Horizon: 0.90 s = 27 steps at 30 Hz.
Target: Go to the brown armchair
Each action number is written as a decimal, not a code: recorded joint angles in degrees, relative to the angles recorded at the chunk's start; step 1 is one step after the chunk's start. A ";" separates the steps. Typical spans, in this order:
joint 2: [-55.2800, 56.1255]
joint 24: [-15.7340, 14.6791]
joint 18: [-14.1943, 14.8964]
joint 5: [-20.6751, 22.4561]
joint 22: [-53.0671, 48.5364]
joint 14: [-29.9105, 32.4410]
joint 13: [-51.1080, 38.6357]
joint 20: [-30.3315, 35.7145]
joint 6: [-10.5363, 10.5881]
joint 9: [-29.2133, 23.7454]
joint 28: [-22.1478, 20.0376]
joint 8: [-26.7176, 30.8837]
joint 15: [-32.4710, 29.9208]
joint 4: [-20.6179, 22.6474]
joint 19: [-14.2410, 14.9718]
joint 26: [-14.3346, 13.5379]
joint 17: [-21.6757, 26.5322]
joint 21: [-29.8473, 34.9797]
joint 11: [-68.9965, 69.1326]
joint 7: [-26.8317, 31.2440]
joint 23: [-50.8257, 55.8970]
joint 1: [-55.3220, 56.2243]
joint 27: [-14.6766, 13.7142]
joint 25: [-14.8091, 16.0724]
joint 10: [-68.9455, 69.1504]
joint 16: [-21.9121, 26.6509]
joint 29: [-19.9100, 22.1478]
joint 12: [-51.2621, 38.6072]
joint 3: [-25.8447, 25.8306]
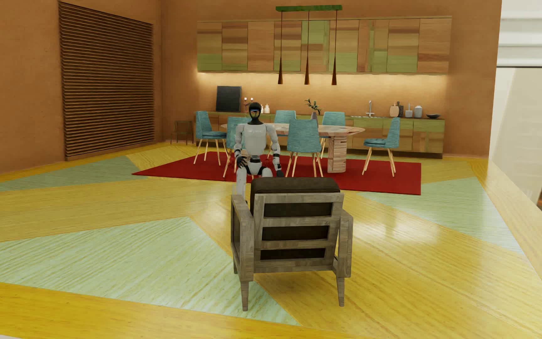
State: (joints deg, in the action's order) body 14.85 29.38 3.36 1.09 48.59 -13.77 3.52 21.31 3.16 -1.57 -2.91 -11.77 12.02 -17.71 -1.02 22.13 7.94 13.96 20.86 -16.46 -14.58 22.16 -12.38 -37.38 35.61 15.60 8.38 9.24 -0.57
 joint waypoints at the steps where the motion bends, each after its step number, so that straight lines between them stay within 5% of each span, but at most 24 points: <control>1: -0.94 -0.90 -3.22 0.06 0.43 5.54 -0.09 0.47 0.25 0.30 0.51 1.05 -0.31 2.40 0.23 -0.04 0.66 0.31 -2.05 0.11 0.02 -2.36 0.89 0.23 -8.22 0.02 -1.40 2.56 0.27; 4: -0.52 -3.60 -1.51 0.16 0.25 5.77 1.36 0.25 0.49 0.68 0.95 3.54 0.76 2.98 1.01 0.39 0.24 -2.71 -1.68 -4.38 -4.48 -7.14 7.51 1.52 -15.37 -2.19 -1.79 8.20 0.42; 6: -0.35 -3.42 -1.43 -0.82 0.67 5.57 4.81 2.15 0.22 0.77 3.91 4.04 1.82 3.97 1.86 0.52 -2.93 -9.63 -1.20 -5.12 -9.16 -7.56 13.64 1.07 -16.15 -3.64 2.65 7.69 0.35; 9: -1.69 -1.96 -2.19 -2.82 0.52 5.53 9.57 4.09 -0.19 1.06 2.49 2.72 2.55 6.23 2.92 -0.10 -6.95 -19.52 -2.42 -4.17 -17.47 -7.89 20.04 7.70 -17.29 -4.52 5.76 1.42 -0.14; 12: -1.88 2.34 -2.91 -5.22 -1.58 4.84 13.11 5.93 -0.58 1.28 -0.65 1.12 3.49 8.54 3.95 -1.33 -2.80 -15.85 -1.19 -2.54 -26.73 -7.70 25.00 3.51 -17.14 -5.02 -2.65 -6.97 -0.18; 15: 0.10 -1.09 -3.83 -7.55 -9.34 3.06 13.85 2.03 -1.17 1.14 -4.42 0.82 5.62 10.09 4.76 -6.49 0.18 -13.23 3.70 -1.93 -32.41 -6.67 27.60 -1.93 -14.91 -6.13 -12.05 -11.09 -0.53; 18: 6.09 -0.56 -4.69 -10.16 -15.87 -0.52 12.97 1.49 -2.09 0.60 -7.04 2.77 7.17 11.01 5.87 -9.63 0.84 -15.36 15.69 -2.59 -31.75 -5.46 27.08 -3.51 -10.55 -5.42 -12.18 -12.56 -0.93; 21: 10.63 -1.61 -4.68 -8.67 -16.22 -2.58 11.06 1.16 -2.92 0.31 -7.19 10.36 9.63 10.65 8.50 -9.66 0.40 -16.76 22.26 -4.49 -28.01 -5.49 24.04 -3.49 -7.63 -4.42 -7.64 -11.90 -1.27; 27: 2.81 -2.58 -3.90 -6.43 1.09 -1.54 10.75 6.44 -2.88 0.87 -0.81 11.72 4.96 9.15 6.54 -0.21 -1.36 -12.79 4.06 -6.17 -18.83 -9.32 17.35 -1.59 -11.19 -3.12 -5.07 -11.42 -0.44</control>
State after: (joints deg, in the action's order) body 17.65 26.80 -0.54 -5.34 49.68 -15.31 14.27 27.76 0.28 -0.70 -3.71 -0.06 16.98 -8.56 5.52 21.92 6.59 1.17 24.92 -22.63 -33.41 12.84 4.97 -38.97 24.42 12.48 3.31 -2.18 -1.02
